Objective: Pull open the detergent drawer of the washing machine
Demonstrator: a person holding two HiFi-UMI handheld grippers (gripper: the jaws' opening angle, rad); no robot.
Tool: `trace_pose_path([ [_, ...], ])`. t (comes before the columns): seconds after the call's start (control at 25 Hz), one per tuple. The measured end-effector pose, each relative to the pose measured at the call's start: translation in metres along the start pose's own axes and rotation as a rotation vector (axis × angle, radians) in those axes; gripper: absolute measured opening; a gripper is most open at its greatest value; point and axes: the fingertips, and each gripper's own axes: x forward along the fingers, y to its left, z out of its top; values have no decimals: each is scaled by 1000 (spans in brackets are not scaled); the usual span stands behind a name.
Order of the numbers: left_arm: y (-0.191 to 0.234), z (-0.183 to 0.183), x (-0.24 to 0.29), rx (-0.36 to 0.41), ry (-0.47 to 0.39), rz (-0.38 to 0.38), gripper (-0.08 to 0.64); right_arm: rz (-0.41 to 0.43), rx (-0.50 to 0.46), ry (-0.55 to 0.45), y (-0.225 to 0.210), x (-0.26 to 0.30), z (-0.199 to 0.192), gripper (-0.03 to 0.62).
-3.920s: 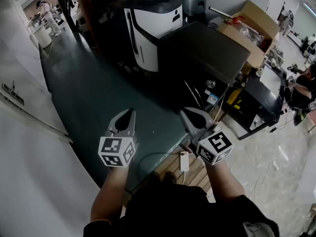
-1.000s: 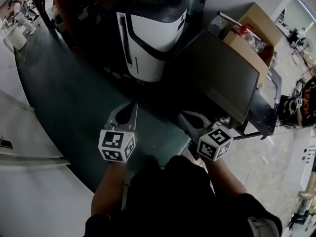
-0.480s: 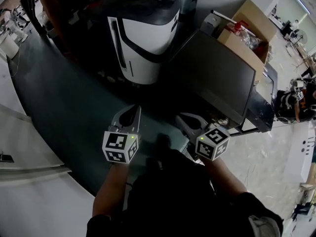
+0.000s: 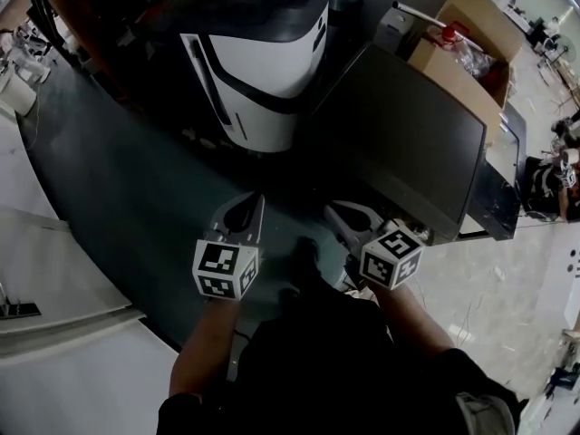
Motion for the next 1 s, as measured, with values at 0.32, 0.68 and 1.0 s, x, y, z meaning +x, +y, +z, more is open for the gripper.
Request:
trace_pose_path([
  [0.32, 21, 34, 95, 56, 70, -19, 11, -16, 57, -32, -94, 43, 47, 3],
  [0.68, 27, 47, 160, 99, 123, -93, 11, -80, 111, -94, -157, 64, 96, 3],
  [1.0, 53, 34, 191, 155, 166, -283, 11, -226, 107, -102, -157, 86, 106, 3],
])
